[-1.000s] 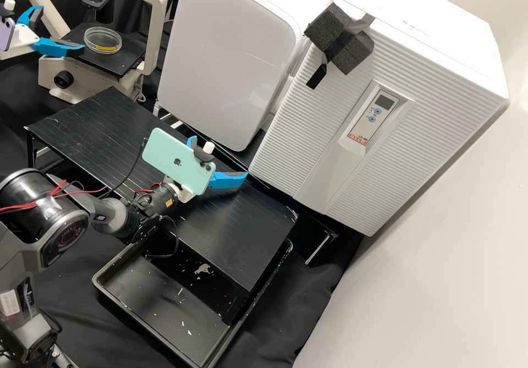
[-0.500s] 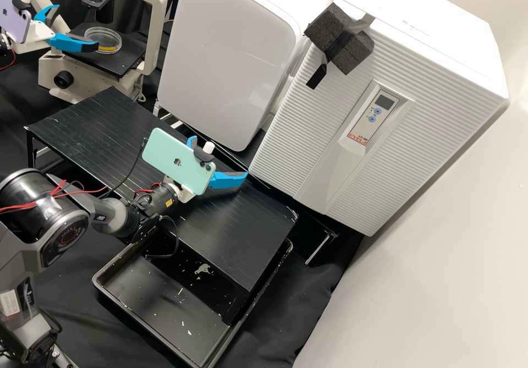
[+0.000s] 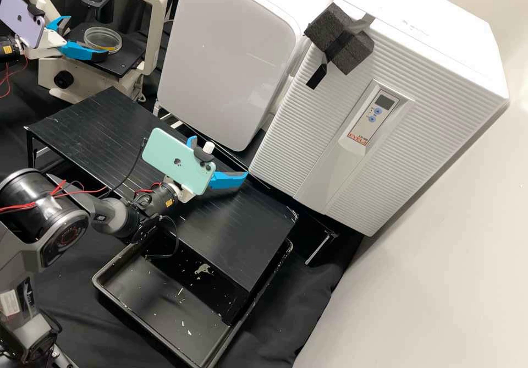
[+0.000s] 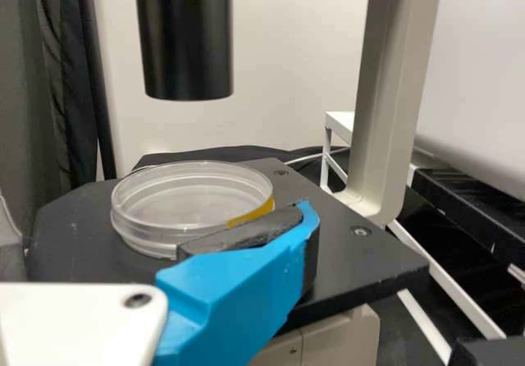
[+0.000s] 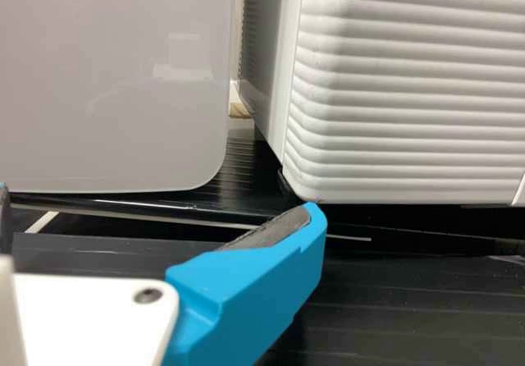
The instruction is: Place the petri dish on the bench
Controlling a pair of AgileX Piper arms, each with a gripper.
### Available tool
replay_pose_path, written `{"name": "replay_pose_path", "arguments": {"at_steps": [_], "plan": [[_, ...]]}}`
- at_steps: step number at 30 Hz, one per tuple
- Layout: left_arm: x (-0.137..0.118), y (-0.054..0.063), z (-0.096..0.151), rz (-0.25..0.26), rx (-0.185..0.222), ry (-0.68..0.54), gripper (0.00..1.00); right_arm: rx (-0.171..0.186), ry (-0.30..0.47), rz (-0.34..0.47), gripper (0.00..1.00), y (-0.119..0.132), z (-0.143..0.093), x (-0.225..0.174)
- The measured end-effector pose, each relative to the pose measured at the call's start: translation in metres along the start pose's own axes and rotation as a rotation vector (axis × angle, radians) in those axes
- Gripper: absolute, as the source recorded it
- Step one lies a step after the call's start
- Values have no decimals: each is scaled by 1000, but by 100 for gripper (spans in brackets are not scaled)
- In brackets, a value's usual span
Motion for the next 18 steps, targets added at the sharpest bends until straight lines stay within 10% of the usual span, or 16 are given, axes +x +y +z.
{"name": "replay_pose_path", "arguments": {"at_steps": [18], "plan": [[21,-7,4,-6,-17,-16,100,0,0,0,100,0,0,0]]}}
